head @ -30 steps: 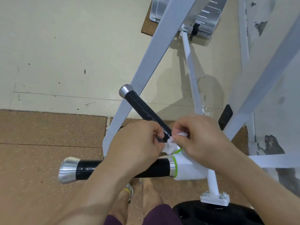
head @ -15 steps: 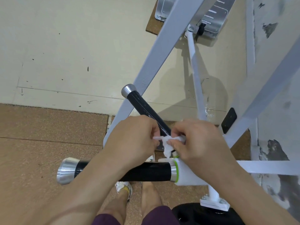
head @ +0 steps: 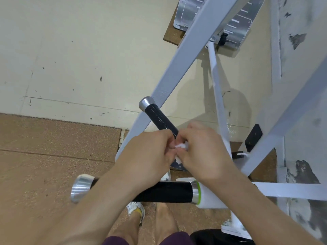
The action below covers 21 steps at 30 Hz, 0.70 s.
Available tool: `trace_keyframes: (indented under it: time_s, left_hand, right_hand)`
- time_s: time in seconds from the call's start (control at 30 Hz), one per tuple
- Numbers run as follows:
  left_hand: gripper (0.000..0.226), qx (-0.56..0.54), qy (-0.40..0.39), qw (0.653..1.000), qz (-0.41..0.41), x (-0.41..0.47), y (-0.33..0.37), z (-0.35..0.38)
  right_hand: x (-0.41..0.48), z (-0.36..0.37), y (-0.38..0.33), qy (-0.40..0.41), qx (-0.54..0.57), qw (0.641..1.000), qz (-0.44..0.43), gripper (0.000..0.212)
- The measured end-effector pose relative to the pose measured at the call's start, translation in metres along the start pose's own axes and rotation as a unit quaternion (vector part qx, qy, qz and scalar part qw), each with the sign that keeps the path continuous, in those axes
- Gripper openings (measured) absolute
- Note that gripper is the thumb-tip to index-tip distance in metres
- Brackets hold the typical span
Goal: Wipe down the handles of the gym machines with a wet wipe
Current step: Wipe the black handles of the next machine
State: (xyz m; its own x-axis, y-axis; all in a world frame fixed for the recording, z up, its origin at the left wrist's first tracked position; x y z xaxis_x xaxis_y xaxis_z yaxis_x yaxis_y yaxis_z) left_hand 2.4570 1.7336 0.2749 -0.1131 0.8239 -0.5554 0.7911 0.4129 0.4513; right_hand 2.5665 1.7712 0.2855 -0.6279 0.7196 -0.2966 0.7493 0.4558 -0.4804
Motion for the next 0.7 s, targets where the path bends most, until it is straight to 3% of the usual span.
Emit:
trace_keyframes:
  time_s: [0.2,0.3,0.47,0.7]
  left_hand:
    - [0.014,-0.016,-0.066,0.998,0.003,0.001,0.002,0.000]
    - [0.025,-0.028,-0.083,0.996,0.020,-0.004,0.017,0.006]
    - [0.028,0.090,-0.009,0.996,0.027,0.004,0.032,0.007]
    - [0.017,0.115,-0.002,0.993,0.026,0.004,0.032,0.008]
  right_hand:
    - [-0.022,-0.004,0.019,-0.056,0.064,0.996,0.030,0.013]
    - [-0.021,-0.007,0.022,-0.015,0.114,0.992,0.051,0.023]
    - [-0.029,-0.013,0.036,-0.023,0.281,0.954,0.098,0.005]
    - [-0.053,-0.003,0.067,0.051,0.387,0.904,0.175,0.012]
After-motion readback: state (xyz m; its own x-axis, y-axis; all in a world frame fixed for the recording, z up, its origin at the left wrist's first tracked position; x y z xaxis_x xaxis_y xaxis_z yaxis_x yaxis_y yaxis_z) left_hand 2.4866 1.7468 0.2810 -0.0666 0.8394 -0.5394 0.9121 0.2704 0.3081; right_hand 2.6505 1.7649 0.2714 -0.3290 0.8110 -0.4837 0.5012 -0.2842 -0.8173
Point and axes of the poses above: each hand's wrist, its own x-axis towards the middle knuckle, its own z-axis out of the palm, y = z × x, the point moved 5 cm from there along x, towards the middle knuckle, and after that the axes turned 12 degrees about -z, right-handed, at the moved point
